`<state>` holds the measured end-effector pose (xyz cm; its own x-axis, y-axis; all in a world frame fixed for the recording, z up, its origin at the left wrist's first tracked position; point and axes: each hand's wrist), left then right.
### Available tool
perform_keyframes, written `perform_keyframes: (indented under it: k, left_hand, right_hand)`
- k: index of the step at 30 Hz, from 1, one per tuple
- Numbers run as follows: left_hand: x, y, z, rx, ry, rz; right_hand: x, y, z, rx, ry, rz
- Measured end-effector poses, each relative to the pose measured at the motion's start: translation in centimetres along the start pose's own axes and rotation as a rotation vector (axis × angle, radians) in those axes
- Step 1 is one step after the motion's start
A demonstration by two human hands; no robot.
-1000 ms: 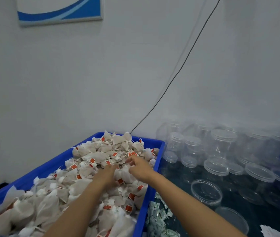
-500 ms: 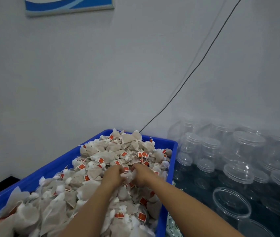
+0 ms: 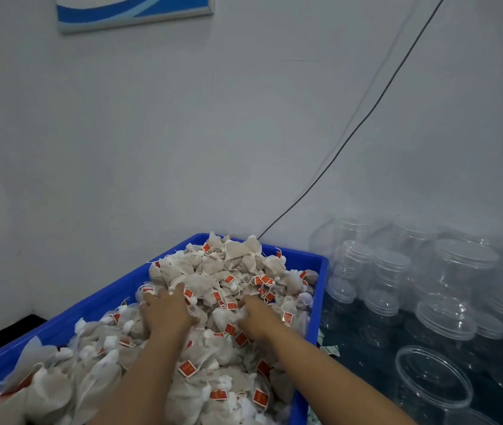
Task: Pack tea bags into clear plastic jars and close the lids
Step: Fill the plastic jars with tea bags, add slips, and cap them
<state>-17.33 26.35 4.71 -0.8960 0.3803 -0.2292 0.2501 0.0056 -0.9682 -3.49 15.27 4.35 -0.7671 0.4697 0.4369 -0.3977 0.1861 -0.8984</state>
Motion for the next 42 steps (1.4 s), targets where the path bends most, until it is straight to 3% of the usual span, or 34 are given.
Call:
perform_keyframes:
  k: [3, 6, 10, 15, 18, 22, 25, 29, 35, 38, 42]
  left_hand:
    - [0.0, -0.1, -0.2, -0.05, 0.055, 0.03]
    - [-0.3, -0.3, -0.2, -0.108, 0.102, 0.212]
    - [-1.6, -1.6, 0.3, -0.208, 0.207, 0.46]
    - [-3.0, -3.1, 0.8, -0.123, 0.261, 1.078]
    - [-3.6, -4.0, 1.5, -0.011, 0.302, 1.199]
    - [-4.0, -4.2, 2.4, 0.305, 0.359, 1.441]
    - [-4.3, -4.3, 2.8, 0.407, 0.37, 1.51]
    - [-4.5, -4.6, 2.9, 0.458, 0.332, 1.595]
    - [-5.9, -6.4, 3.8, 0.471, 0.261, 1.658]
    - [-7.1, -7.3, 4.8, 0.512, 0.279, 1.671]
    - [-9.8, -8.5, 7.3, 0.568, 0.213, 1.807]
  right_hand:
    - [0.0, 0.1, 0.0, 0.009, -0.003, -0.015]
    - [0.0, -0.1, 0.2, -0.01, -0.002, -0.047]
    - [0.1, -0.6, 0.4, -0.184, -0.056, -0.088]
    - [1.2, -1.3, 1.2, -0.309, -0.217, -0.71]
    - [1.8, -1.9, 1.9, -0.21, -0.269, -0.912]
    - [1.6, -2.7, 2.0, 0.07, -0.21, -1.217]
    - [1.3, -3.1, 2.0, 0.18, -0.169, -1.384]
    - [1.2, -3.2, 2.0, 0.243, -0.154, -1.467]
    - [0.9, -3.9, 3.2, 0.21, -0.263, -1.483]
    - [0.6, -4.9, 5.1, 0.193, -0.348, -1.434]
    - [-1.1, -6.8, 8.2, 0.123, -0.325, -1.32]
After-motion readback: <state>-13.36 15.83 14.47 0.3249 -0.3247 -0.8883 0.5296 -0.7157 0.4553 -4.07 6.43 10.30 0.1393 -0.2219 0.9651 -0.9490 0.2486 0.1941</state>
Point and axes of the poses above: each hand's wrist, its own z-axis away from the middle knuckle, its own y-axis out of the palm, x = y × z, and after that the axes turned 6 degrees about z, right-handed
